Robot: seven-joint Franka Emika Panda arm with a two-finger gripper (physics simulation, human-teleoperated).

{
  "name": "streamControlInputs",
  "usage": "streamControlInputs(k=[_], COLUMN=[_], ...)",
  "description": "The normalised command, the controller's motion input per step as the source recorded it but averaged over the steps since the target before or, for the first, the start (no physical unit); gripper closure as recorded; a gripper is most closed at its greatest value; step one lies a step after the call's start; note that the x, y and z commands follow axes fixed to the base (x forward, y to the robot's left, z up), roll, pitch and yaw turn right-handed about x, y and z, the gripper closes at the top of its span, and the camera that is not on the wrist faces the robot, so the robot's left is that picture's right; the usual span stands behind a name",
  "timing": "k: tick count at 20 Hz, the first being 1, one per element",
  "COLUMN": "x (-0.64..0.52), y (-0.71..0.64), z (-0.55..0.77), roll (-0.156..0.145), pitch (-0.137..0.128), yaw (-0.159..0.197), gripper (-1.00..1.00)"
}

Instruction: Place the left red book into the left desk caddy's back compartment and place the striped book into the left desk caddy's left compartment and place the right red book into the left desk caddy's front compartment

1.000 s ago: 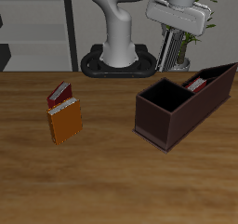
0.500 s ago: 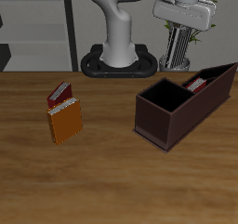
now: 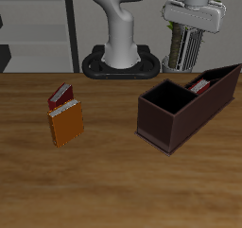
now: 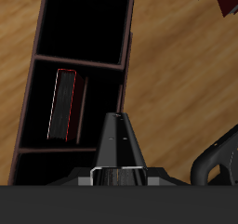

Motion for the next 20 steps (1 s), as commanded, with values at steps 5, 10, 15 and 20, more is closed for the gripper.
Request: streamControlInputs(k=[5,10,15,20], x=[-0.14,-0.12,-0.04,0.00], y=[0.16,0.28,0.24,0.11], z=[0.03,0.05,-0.03,0.00], roll=[0.034,0.082,0.088,0.057], pitch=[-0.010,0.021,0.041,0.050], yaw=[-0.014,-0.005,0.025,-0.023], gripper=[1.00,1.00,1.00,1.00])
